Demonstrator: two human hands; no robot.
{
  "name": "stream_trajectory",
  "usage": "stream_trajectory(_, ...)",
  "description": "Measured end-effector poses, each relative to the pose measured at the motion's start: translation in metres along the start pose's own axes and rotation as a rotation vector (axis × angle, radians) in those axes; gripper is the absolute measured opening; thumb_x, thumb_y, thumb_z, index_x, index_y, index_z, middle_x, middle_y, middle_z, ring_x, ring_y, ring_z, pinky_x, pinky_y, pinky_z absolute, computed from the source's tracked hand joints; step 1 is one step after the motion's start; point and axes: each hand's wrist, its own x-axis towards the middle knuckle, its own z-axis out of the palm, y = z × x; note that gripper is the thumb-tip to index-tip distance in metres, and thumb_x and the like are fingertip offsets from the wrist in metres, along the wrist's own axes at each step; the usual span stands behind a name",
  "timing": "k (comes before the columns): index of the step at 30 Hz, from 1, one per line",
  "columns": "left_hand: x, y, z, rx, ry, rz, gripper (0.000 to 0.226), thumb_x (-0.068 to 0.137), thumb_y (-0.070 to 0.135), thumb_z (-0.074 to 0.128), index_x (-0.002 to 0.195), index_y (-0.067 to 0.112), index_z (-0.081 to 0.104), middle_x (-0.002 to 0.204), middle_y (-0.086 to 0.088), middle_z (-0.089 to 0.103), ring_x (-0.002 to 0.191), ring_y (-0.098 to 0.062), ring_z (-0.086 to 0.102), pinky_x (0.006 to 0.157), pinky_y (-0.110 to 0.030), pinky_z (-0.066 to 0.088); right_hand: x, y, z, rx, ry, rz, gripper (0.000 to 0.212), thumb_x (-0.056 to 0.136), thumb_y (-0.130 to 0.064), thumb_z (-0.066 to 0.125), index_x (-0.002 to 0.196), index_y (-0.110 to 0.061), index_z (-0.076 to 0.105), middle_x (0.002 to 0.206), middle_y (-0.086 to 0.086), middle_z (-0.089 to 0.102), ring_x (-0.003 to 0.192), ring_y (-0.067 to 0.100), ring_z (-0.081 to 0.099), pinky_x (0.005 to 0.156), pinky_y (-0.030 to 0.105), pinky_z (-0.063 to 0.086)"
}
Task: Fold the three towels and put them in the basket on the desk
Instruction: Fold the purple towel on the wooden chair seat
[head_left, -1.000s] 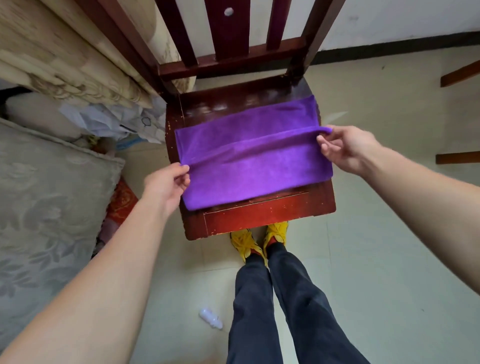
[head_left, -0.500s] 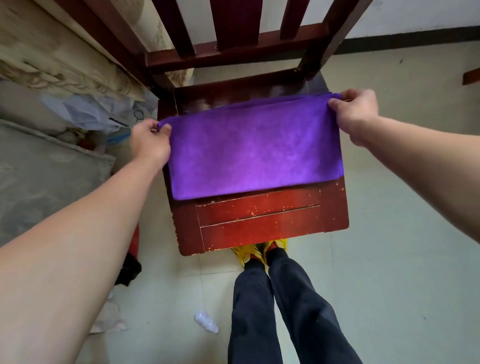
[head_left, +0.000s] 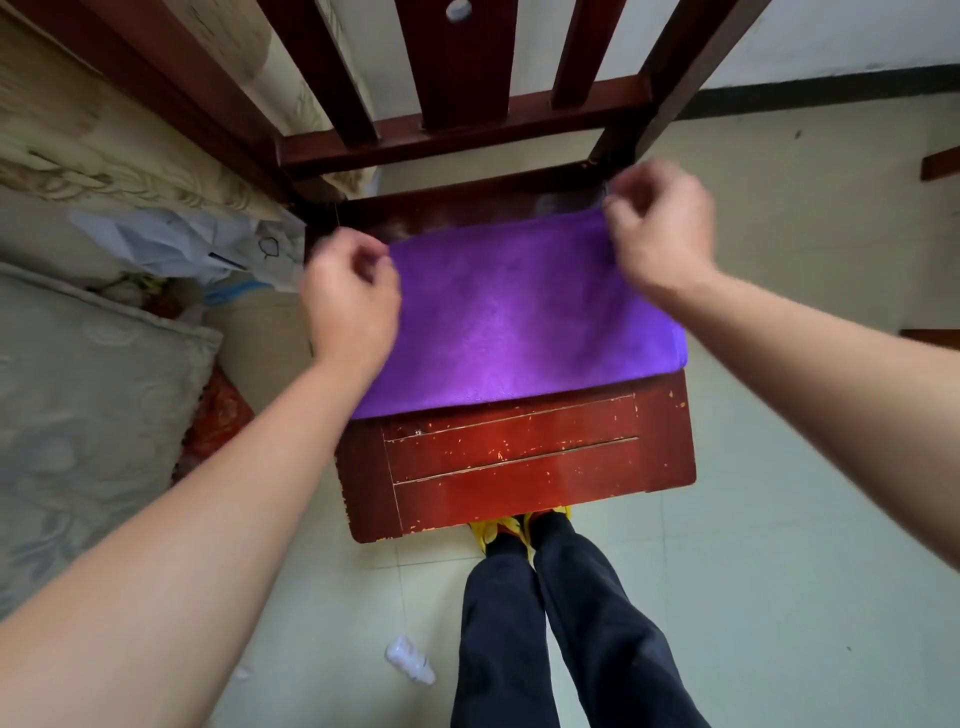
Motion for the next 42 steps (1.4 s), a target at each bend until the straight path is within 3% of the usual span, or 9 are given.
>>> stream_trajectory(2, -0.006, 0.016, 0.022, -0.238, -0.258, -0.234, 0.016, 0.088, 0.009, 0.058, 0.103, 0.012, 0.062, 0.069, -0.002, 0.061, 0.057, -0.013, 0.056, 0.051, -0.022, 0.045, -0.017, -0.017, 0.029, 0.292, -0.326, 0.207, 0.011, 0.088, -0.016, 0.055, 0.084, -0.021, 0.064, 0.080, 0.002, 0.069, 0.069, 0.018, 0.067, 0.061, 0.029, 0.052)
stream_trajectory(5, 0.007, 0.019, 0.030, -0.486, -0.357, -0.616, 0.014, 0.096, 0.011, 0.048, 0.109, 0.016, 0.052, 0.074, -0.006, 0.065, 0.050, -0.013, 0.065, 0.047, -0.021, 0.048, -0.016, -0.017, 0.044, 0.540, -0.617, 0.505, 0.020, 0.098, -0.021, 0.046, 0.113, -0.017, 0.059, 0.092, 0.000, 0.070, 0.079, 0.013, 0.070, 0.072, 0.028, 0.051)
stream_trajectory(12, 0.006, -0.003, -0.009, -0.585, -0.040, -0.633, 0.027, 0.091, 0.002, 0.047, 0.114, 0.016, 0.050, 0.075, -0.004, 0.063, 0.057, -0.011, 0.065, 0.050, -0.021, 0.049, 0.023, 0.031, -0.013, 0.762, 0.008, 0.618, 0.031, 0.097, -0.019, 0.042, 0.125, -0.010, 0.054, 0.090, -0.002, 0.070, 0.071, 0.008, 0.071, 0.061, 0.019, 0.054)
stream_trajectory(15, -0.033, 0.004, -0.003, -0.663, -0.115, -0.679, 0.015, 0.092, 0.005, 0.050, 0.099, 0.016, 0.057, 0.073, -0.005, 0.063, 0.054, -0.011, 0.062, 0.047, -0.020, 0.044, -0.016, 0.019, -0.002, 0.800, -0.038, 0.640, 0.021, 0.095, -0.020, 0.050, 0.112, -0.014, 0.060, 0.084, -0.001, 0.070, 0.067, 0.009, 0.069, 0.059, 0.021, 0.050)
stream_trajectory(19, -0.094, -0.028, 0.000, -0.623, -0.169, -0.898, 0.013, 0.092, 0.014, 0.059, 0.104, 0.010, 0.064, 0.081, -0.009, 0.070, 0.069, -0.018, 0.070, 0.061, -0.025, 0.051, -0.085, 0.037, 0.018, 0.624, -0.401, 0.717, 0.011, 0.092, -0.022, 0.057, 0.097, -0.016, 0.065, 0.087, 0.003, 0.073, 0.073, 0.010, 0.072, 0.067, 0.024, 0.052)
stream_trajectory(25, -0.106, -0.060, -0.014, -0.519, -0.028, -0.956, 0.013, 0.085, 0.016, 0.071, 0.088, 0.009, 0.060, 0.079, -0.012, 0.066, 0.060, -0.014, 0.067, 0.059, -0.024, 0.056, -0.080, 0.090, -0.024, 0.365, -0.106, 0.662, 0.021, 0.081, -0.029, 0.072, 0.069, -0.016, 0.062, 0.057, 0.004, 0.068, 0.049, 0.013, 0.064, 0.054, 0.025, 0.046)
stream_trajectory(29, -0.095, -0.050, -0.008, -0.523, 0.193, -0.984, 0.045, 0.075, 0.017, 0.081, 0.107, 0.012, 0.050, 0.085, -0.010, 0.062, 0.059, -0.018, 0.062, 0.061, -0.031, 0.057, -0.062, 0.094, -0.026, 0.031, 0.033, 0.487, 0.048, 0.065, -0.050, 0.080, 0.098, -0.019, 0.066, 0.094, 0.004, 0.071, 0.087, 0.024, 0.068, 0.085, 0.039, 0.054)
stream_trajectory(35, -0.105, -0.044, -0.001, -0.374, 0.119, -0.813, 0.016, 0.073, 0.017, 0.079, 0.073, 0.017, 0.063, 0.074, 0.004, 0.065, 0.068, -0.018, 0.056, 0.073, -0.033, 0.054, -0.054, 0.083, -0.022, -0.282, -0.070, 0.355, 0.060, 0.067, -0.054, 0.076, 0.113, -0.022, 0.056, 0.115, 0.007, 0.064, 0.105, 0.029, 0.062, 0.087, 0.037, 0.047)
stream_trajectory(42, -0.117, -0.062, -0.015, -0.484, 0.137, -1.059, 0.025, 0.078, 0.018, 0.078, 0.074, 0.011, 0.055, 0.067, -0.010, 0.060, 0.043, -0.011, 0.058, 0.040, -0.017, 0.049, -0.067, 0.080, -0.016, -0.255, -0.116, 0.376, 0.057, 0.067, -0.045, 0.082, 0.109, -0.019, 0.054, 0.113, 0.006, 0.064, 0.108, 0.029, 0.059, 0.087, 0.035, 0.044)
